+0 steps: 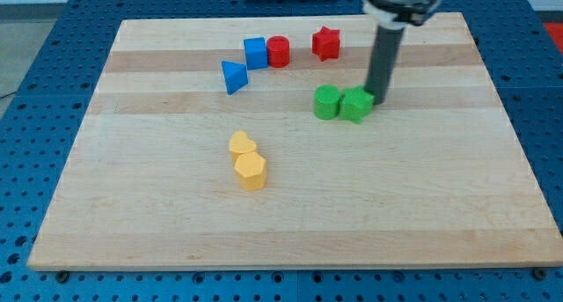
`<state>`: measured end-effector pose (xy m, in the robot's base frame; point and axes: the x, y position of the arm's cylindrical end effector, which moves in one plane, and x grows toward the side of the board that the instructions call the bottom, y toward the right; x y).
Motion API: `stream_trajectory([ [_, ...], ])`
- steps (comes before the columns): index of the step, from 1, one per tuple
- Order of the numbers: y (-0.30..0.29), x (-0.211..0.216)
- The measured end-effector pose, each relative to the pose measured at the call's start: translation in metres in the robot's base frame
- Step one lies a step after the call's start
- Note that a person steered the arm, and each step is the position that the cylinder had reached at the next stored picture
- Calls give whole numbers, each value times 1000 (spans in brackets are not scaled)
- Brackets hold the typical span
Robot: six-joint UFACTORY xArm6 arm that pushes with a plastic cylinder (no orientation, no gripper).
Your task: Put the triangle at the bottom left side of cube
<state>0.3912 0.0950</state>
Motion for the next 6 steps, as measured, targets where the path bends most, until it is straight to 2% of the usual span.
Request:
stream_trajectory([
  [1,-17,-1],
  [2,-21,-25],
  [5,-172,-25],
  [6,-230,-51],
])
